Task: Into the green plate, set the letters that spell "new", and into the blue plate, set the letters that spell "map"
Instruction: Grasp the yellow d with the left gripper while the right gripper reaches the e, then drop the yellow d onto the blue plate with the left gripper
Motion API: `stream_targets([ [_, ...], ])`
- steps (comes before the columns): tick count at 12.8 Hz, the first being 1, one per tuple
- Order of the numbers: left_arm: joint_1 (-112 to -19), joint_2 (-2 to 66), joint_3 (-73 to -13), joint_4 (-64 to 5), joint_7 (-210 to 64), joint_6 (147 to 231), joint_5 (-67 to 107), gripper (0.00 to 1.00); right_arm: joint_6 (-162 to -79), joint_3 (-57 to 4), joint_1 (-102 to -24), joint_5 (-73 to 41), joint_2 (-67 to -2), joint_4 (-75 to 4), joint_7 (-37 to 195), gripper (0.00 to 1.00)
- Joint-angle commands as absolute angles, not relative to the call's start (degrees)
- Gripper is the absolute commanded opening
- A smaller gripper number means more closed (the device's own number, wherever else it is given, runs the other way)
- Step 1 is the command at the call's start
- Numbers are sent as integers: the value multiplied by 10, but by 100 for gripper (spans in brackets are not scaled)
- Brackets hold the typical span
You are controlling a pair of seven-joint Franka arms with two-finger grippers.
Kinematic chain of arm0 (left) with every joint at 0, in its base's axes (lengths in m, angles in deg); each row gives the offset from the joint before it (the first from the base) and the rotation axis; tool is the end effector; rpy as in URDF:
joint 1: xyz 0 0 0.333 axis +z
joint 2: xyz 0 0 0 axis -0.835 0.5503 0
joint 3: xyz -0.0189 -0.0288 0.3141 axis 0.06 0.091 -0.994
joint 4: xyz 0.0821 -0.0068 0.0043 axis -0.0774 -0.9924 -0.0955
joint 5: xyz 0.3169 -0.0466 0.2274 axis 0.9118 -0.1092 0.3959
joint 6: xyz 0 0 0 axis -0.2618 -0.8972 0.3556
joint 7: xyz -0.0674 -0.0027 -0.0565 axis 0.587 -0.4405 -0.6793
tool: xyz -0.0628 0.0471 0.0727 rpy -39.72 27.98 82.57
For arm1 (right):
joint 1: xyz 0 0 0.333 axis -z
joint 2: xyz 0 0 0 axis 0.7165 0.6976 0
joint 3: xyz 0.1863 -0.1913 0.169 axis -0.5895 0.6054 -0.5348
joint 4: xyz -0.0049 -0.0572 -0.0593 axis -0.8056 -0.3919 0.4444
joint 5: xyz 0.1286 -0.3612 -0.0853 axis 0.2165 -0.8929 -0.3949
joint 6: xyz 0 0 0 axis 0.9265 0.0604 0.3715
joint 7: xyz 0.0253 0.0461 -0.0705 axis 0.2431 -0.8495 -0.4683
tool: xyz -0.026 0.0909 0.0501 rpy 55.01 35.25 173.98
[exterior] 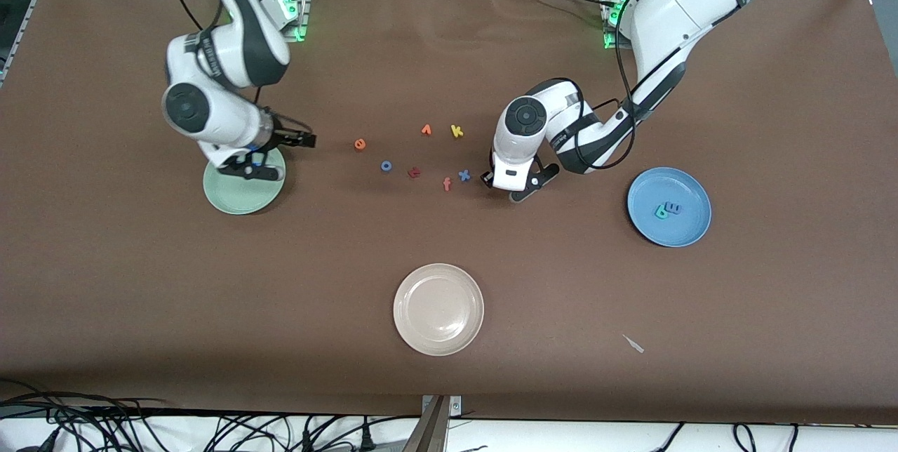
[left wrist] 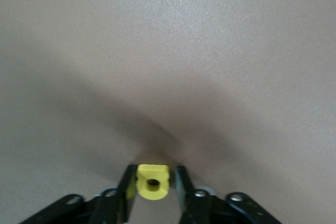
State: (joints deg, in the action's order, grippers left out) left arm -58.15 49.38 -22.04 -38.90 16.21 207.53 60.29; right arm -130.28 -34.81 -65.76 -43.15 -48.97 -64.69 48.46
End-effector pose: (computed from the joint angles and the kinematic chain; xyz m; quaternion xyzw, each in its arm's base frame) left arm 0.4824 -0.3880 0.1723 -0.9450 -0.3234 0.0490 0.0030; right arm 0.4769 0.2099 0.2915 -0.9901 0.0766 0.1153 0.0221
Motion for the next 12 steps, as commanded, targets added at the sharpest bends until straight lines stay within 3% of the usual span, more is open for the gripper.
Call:
stream_targets([
  [1, -587, 499, -230, -390, 178, 2072, 620, 13, -1394, -416, -656, -432, -516, -708, 364, 100],
  [3, -586, 498, -230, -388, 172, 2064, 620, 0, -1436, -422, -667, -438, -496, -720, 344, 100],
  [5, -576, 489, -228, -377, 146, 2028, 619, 0, -1511, -422, -682, -476, -474, -755, 344, 99],
  [8, -534, 482, -223, -340, -17, 1901, 610, 0, -1586, -422, -691, -479, -435, -767, 344, 98],
  [12, -432, 461, -203, -325, -209, 1807, 608, 0, -1597, -422, -695, -479, -421, -767, 343, 81],
])
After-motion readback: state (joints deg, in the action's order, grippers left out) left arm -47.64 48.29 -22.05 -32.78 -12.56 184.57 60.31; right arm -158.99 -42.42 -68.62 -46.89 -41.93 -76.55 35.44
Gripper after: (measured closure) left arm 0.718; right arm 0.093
